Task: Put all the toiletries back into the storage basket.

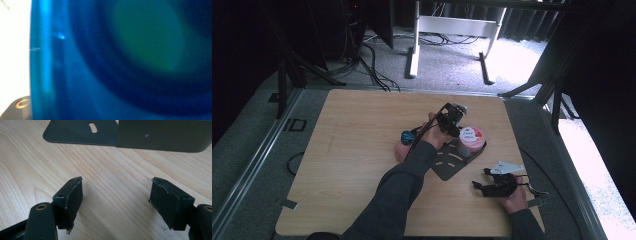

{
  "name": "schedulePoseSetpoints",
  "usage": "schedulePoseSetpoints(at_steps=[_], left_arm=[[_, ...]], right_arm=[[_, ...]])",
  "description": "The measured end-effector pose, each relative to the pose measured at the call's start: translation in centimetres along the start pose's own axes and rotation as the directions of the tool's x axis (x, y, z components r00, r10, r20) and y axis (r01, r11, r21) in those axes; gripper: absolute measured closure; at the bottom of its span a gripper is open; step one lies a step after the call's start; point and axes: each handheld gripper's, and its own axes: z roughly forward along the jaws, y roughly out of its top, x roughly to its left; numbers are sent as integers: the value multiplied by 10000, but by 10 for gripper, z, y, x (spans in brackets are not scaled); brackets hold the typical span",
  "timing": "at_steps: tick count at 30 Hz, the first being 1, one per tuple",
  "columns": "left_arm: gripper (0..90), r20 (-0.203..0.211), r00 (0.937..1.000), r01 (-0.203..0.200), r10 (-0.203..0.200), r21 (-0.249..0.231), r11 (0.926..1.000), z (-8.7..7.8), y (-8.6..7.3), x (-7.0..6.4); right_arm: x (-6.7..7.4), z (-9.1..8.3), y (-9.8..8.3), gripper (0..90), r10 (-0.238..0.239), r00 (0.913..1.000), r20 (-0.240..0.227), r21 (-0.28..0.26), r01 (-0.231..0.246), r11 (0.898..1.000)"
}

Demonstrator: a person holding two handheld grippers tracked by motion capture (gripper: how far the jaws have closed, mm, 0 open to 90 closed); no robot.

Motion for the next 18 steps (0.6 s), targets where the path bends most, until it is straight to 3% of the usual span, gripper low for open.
schedulePoseSetpoints(at_steps=[18], left_arm=[[548,153,9979,629,-623,-386,9973,18,7,6]], right_arm=[[0,0,0,258,-28,10000,-7,5,28,10000]])
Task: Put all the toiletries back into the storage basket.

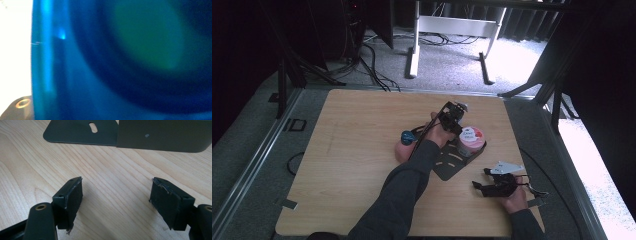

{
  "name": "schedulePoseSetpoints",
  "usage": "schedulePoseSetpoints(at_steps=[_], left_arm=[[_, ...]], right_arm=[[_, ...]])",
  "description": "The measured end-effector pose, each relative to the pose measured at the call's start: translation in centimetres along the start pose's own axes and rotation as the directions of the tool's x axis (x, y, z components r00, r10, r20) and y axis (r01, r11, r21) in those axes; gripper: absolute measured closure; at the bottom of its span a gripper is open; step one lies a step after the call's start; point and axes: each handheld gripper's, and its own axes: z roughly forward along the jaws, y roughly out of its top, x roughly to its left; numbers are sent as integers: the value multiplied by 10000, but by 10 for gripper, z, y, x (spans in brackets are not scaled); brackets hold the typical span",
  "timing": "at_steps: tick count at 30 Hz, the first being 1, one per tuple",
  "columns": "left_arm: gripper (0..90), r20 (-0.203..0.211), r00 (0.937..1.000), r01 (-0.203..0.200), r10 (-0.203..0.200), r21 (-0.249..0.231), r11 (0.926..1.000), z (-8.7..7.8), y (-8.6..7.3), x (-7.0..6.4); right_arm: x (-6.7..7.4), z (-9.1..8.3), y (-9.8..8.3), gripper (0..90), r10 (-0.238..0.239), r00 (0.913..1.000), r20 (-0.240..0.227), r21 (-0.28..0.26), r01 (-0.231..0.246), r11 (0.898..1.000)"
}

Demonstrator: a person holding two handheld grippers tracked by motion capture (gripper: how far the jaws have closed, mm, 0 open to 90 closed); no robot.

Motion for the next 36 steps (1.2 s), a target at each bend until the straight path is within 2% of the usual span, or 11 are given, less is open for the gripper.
schedulePoseSetpoints(at_steps=[5,8,14,26,36], left_arm=[[548,130,9999,55,-55,-45,10000,3,1,1],[548,62,9999,107,-107,-19,9999,6,1,1],[548,267,9992,292,-290,-80,9995,8,2,1],[546,384,9990,208,-211,62,9998,10,7,2],[526,345,9993,140,-133,-193,9997,7,10,5]], right_arm=[[0,0,0,257,1,10000,-6,8,-1,10000],[0,0,0,257,-6,10000,-2,3,6,10000],[0,0,0,256,-9,10000,-9,1,9,10000],[0,0,0,255,-23,10000,-3,-1,23,10000],[0,0,0,255,-22,10000,0,3,22,10000]])
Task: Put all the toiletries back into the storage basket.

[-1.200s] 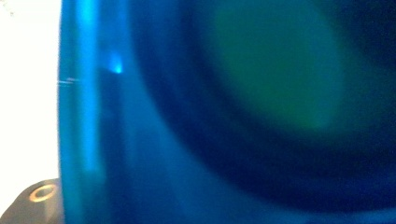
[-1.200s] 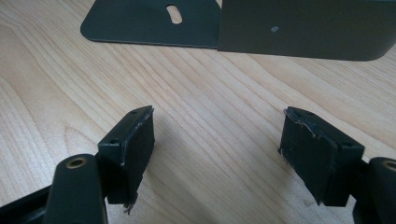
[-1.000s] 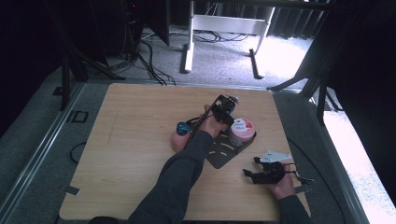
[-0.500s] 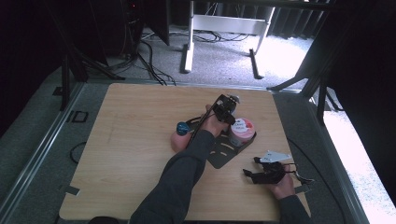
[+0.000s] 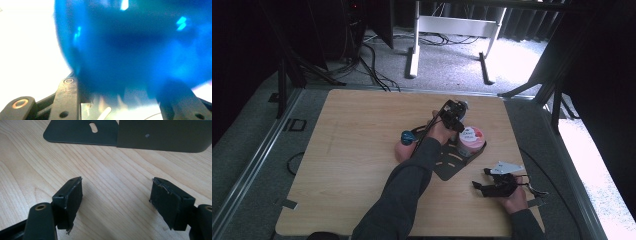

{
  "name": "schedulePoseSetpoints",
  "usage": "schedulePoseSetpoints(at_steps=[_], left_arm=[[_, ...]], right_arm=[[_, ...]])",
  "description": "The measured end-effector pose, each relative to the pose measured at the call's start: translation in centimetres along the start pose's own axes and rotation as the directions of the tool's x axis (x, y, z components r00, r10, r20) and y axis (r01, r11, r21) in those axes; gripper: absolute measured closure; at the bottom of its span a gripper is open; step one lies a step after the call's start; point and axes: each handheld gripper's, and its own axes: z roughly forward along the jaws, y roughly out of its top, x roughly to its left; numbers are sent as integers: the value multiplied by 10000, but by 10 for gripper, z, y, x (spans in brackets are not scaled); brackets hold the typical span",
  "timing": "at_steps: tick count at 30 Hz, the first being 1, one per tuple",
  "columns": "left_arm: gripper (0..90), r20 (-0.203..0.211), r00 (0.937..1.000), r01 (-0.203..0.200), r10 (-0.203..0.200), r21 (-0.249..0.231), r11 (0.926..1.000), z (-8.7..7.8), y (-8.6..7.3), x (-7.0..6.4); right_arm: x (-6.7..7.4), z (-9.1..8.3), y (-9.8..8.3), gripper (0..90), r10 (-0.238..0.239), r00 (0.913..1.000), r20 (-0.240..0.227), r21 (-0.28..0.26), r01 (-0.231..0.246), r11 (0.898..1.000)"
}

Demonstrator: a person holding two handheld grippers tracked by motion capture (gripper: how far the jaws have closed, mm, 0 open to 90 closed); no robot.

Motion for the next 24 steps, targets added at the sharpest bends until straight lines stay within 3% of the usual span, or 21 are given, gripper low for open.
schedulePoseSetpoints(at_steps=[7,14,24], left_arm=[[524,-146,9996,-244,244,-7,9997,-4,0,-3],[553,80,10000,-6,7,-150,9999,-5,-1,0],[561,-125,9999,-43,36,-593,9982,-4,-2,-7]], right_arm=[[0,0,0,255,27,10000,-6,1,-27,10000],[0,0,0,255,24,10000,-4,1,-24,10000],[0,0,0,255,8,10000,-1,5,-8,10000]])
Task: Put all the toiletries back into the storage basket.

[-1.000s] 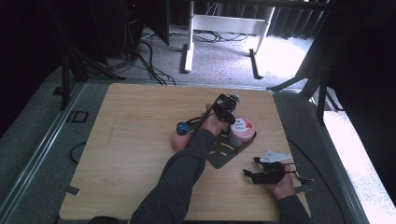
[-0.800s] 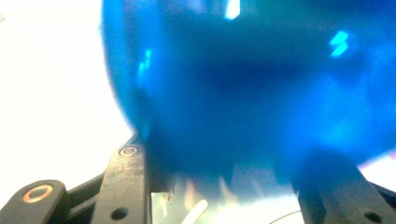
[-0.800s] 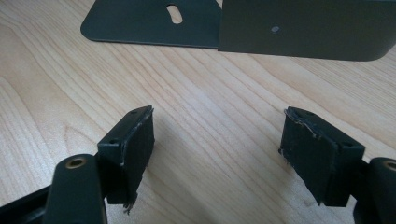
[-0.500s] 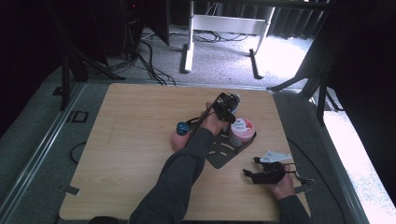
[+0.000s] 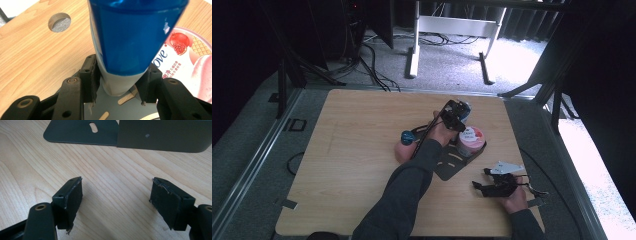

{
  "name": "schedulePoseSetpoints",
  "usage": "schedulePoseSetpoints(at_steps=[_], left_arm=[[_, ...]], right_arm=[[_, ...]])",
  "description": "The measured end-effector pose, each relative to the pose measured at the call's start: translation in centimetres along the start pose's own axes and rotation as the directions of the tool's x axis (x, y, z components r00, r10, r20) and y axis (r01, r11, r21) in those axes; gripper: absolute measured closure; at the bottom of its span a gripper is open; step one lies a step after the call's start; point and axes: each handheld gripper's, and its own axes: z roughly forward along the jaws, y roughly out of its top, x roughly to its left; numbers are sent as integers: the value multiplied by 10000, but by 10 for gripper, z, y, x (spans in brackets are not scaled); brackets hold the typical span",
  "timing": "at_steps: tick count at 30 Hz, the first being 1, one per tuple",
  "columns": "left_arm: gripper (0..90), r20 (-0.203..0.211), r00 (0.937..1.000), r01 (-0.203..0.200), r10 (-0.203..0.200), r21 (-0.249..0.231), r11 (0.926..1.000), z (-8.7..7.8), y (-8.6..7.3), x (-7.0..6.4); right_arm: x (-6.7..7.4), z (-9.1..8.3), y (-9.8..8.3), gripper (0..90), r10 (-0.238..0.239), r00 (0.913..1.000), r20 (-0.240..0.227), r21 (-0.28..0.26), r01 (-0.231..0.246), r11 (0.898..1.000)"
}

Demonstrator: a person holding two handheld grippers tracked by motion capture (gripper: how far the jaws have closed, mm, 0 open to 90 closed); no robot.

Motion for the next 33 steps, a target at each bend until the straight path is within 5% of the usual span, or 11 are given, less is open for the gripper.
schedulePoseSetpoints(at_steps=[14,18,33], left_arm=[[549,155,9998,145,-151,390,9991,-2,-1,3],[492,44,9999,128,-132,893,9959,-1,-2,3],[447,-79,9993,373,-366,1271,9912,-24,-11,-3]], right_arm=[[0,0,0,255,5,10000,-2,0,-5,10000],[0,0,0,255,15,10000,-1,-3,-15,10000],[0,0,0,255,-6,10000,8,-10,6,10000]])
